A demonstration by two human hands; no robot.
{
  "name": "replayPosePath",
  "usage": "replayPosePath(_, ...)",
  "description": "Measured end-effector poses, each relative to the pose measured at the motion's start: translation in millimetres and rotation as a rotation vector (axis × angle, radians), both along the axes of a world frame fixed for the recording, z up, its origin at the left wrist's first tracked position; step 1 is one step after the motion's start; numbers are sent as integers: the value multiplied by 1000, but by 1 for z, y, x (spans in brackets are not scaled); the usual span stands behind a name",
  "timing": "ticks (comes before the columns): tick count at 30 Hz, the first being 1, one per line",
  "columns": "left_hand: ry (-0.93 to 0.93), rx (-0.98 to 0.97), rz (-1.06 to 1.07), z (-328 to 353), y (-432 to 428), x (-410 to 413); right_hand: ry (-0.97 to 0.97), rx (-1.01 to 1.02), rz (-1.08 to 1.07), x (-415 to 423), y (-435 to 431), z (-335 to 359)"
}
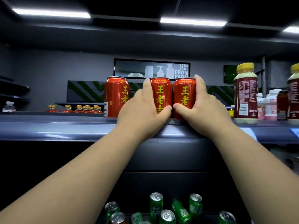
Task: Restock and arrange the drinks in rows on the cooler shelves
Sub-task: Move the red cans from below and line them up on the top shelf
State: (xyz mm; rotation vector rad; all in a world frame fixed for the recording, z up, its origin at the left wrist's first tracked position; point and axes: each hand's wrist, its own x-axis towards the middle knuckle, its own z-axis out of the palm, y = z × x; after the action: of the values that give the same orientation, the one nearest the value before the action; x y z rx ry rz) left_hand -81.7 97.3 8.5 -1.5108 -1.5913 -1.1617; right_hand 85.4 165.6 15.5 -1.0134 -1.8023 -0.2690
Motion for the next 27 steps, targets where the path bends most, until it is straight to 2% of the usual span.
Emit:
replayPosePath(2, 133, 169, -7, -4, -9, -2, 1, -21, 9, 0, 0, 1)
replayPosePath(4, 293, 342, 125, -1, -18, -10, 8, -41, 18, -1, -1, 3)
replayPosePath(6, 217, 403, 220, 8, -21, -26, 10, -53, 32, 0, -1, 4)
replayPosePath(9, -246, 189, 192, 13, -21, -44, 13, -57, 38, 1, -1, 3)
replayPosePath(11, -395, 110, 151, 13, -18, -49, 17, -53, 41, 1, -1, 2)
replayPosePath(21, -248, 20, 8, 12, -19, -43, 43, -57, 74, 4, 0, 2)
replayPosePath(27, -185, -97, 257, 12, -11, -44, 12, -18, -18, 0, -1, 1)
